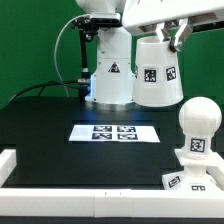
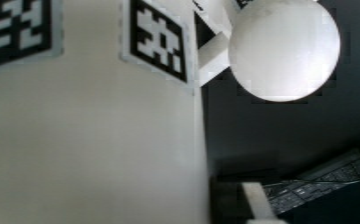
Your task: Assemble lamp
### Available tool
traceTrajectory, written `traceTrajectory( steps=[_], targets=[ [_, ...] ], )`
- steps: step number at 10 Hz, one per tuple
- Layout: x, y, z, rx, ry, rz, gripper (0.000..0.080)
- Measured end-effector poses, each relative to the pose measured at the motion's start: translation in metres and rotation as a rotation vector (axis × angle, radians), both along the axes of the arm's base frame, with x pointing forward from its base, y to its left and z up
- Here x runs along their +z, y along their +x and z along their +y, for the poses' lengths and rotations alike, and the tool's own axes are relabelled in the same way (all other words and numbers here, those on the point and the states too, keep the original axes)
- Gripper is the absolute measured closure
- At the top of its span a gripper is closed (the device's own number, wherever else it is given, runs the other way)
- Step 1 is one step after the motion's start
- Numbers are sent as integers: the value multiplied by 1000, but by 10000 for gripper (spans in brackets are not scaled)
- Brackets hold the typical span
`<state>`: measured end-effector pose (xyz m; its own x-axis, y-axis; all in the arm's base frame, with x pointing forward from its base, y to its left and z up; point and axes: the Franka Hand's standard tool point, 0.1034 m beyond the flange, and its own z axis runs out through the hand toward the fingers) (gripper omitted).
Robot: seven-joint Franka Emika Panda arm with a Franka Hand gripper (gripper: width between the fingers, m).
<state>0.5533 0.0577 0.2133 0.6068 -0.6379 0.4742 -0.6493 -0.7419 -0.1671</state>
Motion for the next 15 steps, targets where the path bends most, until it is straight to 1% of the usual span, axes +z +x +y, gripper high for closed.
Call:
traceTrajectory(
  steps=[1, 2, 3, 4, 5, 6, 7, 8, 9, 10, 11, 12, 13, 14, 15],
  targets=[
    [10, 9, -1, 33, -29, 12, 752],
    [22, 20, 2, 30, -45, -16, 752],
    [31, 31, 8, 34, -70, -44, 752],
    [33, 40, 13, 35, -67, -59, 752],
    [30, 47, 20, 14, -45, -73, 752],
    [29, 56, 30, 18, -37, -78, 752],
    [27, 64, 37, -6, -9, -78, 752],
    [24, 67, 45, -33, 23, -72, 752],
    [20, 68, 57, -47, 47, -62, 752],
    [13, 67, 66, -46, 56, -51, 752],
    [5, 65, 70, -32, 65, -48, 752],
    [-6, 62, 71, -10, 69, -39, 752],
    [-13, 58, 71, 21, 61, -27, 752],
    [-17, 57, 71, 52, 48, -12, 752],
    [-23, 54, 71, 67, 56, -2, 752]
  ],
)
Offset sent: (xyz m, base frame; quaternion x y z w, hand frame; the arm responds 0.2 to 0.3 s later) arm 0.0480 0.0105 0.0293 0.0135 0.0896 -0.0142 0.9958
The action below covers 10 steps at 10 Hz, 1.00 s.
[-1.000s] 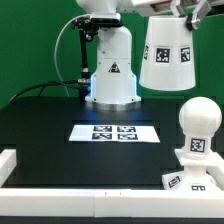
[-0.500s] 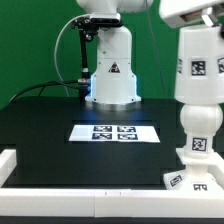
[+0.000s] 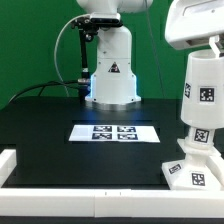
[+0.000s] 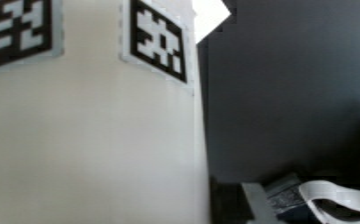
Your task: Assemble lamp
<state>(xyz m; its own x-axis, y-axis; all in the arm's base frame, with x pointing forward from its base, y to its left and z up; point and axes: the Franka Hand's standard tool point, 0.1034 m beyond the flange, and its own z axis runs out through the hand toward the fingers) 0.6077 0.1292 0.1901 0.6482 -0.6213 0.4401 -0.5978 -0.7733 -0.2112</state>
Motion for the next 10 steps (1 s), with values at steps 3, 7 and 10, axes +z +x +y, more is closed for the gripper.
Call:
traceTrajectory(
  steps=[3, 7, 10],
  targets=[
    [-16, -7, 2, 25, 13, 38, 752],
    [-16, -8, 11, 19, 67, 69, 679],
    [-13, -8, 4, 71, 76, 93, 358]
  ],
)
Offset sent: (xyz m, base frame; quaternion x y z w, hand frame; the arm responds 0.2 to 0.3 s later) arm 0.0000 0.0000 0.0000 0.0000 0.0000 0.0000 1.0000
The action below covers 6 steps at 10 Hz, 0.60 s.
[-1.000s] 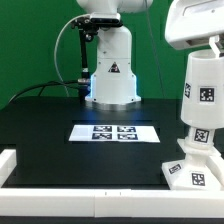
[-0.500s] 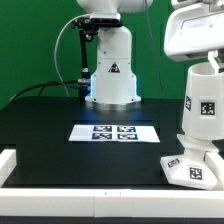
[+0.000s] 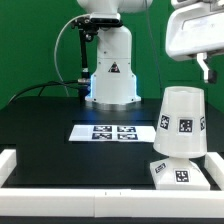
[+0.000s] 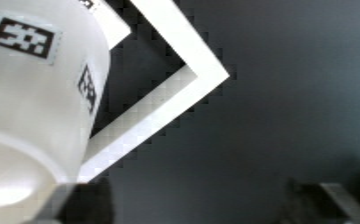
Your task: Assemble lamp
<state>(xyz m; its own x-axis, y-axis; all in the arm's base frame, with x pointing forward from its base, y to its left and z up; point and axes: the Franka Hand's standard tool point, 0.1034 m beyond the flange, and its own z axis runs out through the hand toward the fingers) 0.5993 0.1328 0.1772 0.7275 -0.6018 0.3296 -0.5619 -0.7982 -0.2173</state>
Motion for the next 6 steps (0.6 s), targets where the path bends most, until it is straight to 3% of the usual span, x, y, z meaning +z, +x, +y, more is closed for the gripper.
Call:
traceTrajectory(
  steps=[1, 2, 4, 6],
  targets=[
    [6, 0, -7, 25, 2, 2, 182],
    [13, -2, -14, 45, 7, 1, 126],
    [24, -7, -32, 77, 11, 22, 104],
    [25, -9, -32, 78, 17, 33, 101]
  ],
)
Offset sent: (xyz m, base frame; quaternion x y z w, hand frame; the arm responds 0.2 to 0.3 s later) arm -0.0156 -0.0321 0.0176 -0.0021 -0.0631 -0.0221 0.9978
